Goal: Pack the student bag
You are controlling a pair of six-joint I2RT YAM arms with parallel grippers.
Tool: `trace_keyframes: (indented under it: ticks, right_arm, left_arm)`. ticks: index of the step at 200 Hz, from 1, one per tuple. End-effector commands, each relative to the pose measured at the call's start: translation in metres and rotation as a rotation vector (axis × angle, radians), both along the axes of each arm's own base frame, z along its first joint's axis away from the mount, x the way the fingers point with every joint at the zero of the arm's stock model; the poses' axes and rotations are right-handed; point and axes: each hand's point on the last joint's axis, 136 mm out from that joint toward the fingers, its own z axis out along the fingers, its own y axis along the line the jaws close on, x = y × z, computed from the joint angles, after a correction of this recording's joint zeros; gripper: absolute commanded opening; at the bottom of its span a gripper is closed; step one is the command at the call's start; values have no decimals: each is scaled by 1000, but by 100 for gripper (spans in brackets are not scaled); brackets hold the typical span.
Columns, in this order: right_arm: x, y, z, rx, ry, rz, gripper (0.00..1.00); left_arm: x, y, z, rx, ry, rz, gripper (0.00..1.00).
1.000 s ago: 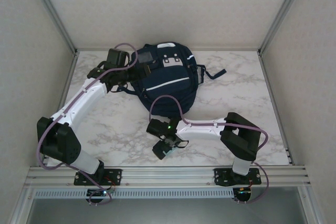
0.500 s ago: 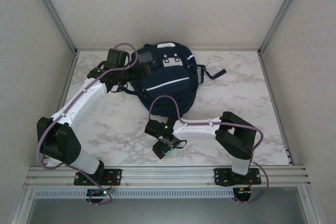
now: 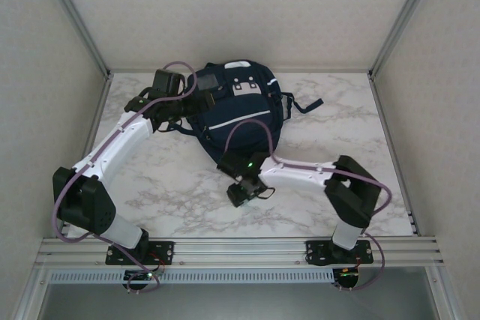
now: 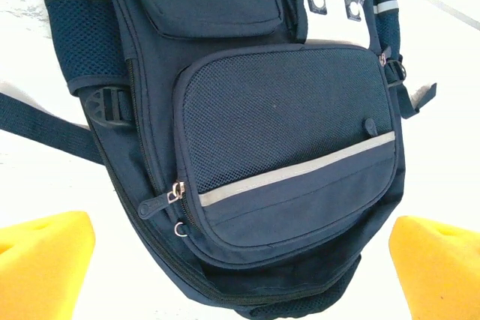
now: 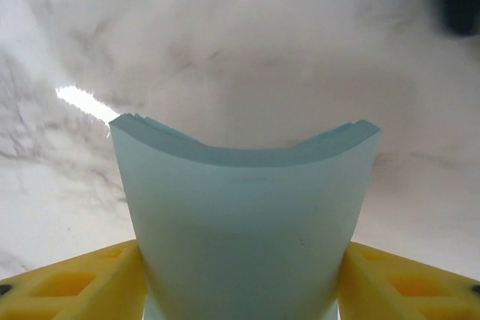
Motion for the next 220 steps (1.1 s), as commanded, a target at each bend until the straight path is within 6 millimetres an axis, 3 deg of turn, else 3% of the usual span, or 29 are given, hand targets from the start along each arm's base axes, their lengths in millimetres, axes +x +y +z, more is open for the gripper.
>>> trace_keyframes:
  ticks: [1,20,52,101,137,155,220]
  right_arm:
    - [25,-22,35,58,-24,-124,63]
    - [54,-50,51,96,-50,-282,63]
    - [101,-98,70,202,-112,-585,61]
    - [138,-141,78,367,-130,-854,59]
    - [146,-162,83,423,-154,-946,57]
    - [145,-171,85,427,-164,-967,57]
    - [133,-184,89,441,-184,-986,56]
  left_arm:
    - [-2,-8,11,74,-42,-52,100]
    - [-5,-18,6,201,-63,-102,100]
    - [-14,-56,-13,388,-93,-255,100]
    - [-31,-115,-51,548,-93,-551,94]
    - [-31,-135,-80,626,-55,-661,85]
    - [-24,-136,-94,673,-38,-673,75]
    - [4,-140,-115,781,-36,-653,61]
